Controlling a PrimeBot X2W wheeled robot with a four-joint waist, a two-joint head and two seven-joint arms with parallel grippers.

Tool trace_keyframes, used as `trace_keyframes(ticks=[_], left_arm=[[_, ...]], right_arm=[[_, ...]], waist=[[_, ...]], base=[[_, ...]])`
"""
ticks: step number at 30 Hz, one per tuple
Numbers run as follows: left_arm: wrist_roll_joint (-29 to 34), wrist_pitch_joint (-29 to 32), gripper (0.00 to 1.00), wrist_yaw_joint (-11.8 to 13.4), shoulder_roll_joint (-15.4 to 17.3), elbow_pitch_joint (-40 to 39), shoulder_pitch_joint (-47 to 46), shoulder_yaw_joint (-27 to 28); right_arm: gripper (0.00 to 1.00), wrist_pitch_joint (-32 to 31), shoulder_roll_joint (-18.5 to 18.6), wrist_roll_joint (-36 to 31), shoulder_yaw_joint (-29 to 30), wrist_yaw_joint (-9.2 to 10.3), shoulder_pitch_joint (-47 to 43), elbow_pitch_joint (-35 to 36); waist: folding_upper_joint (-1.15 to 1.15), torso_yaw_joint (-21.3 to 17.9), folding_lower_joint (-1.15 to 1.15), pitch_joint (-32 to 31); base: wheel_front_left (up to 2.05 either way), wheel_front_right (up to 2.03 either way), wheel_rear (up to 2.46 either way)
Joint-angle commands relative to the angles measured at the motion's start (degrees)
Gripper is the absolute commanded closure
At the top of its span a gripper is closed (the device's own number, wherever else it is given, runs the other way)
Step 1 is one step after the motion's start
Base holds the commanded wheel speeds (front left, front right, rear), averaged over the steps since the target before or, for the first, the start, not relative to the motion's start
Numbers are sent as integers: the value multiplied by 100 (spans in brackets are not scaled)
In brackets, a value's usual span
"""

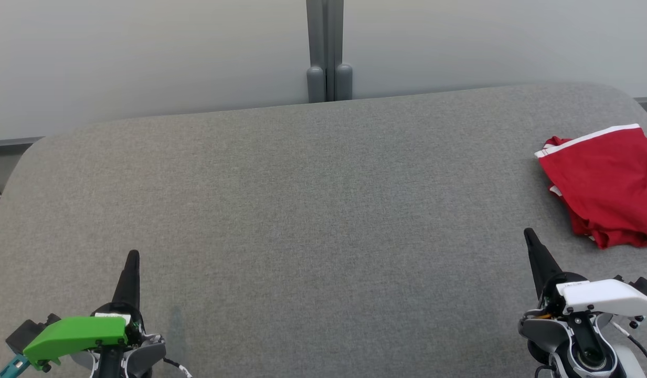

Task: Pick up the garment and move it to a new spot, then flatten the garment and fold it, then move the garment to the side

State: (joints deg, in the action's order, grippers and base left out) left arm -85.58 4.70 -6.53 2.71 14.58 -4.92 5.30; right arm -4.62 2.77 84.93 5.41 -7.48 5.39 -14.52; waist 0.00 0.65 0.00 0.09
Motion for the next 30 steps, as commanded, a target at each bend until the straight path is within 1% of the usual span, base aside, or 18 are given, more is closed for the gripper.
trace_keyframes(ticks=[1, 18, 30], left_arm=[[-117, 32, 100, -40, 28, -47, -123, 31], [-704, 202, 100, -120, 31, -64, -169, 144], [-692, 204, 100, -116, 30, -60, -160, 140]], right_arm=[[100, -44, 28, 131, 32, -3, 94, 45], [100, -205, 29, 773, 123, -2, 98, 68], [100, -211, 27, 766, 124, -2, 97, 65]], waist=[[0, -5, 0, 1], [0, -64, 0, 9], [0, -65, 0, 9]], base=[[0, 0, 0], [0, 0, 0], [0, 0, 0]])
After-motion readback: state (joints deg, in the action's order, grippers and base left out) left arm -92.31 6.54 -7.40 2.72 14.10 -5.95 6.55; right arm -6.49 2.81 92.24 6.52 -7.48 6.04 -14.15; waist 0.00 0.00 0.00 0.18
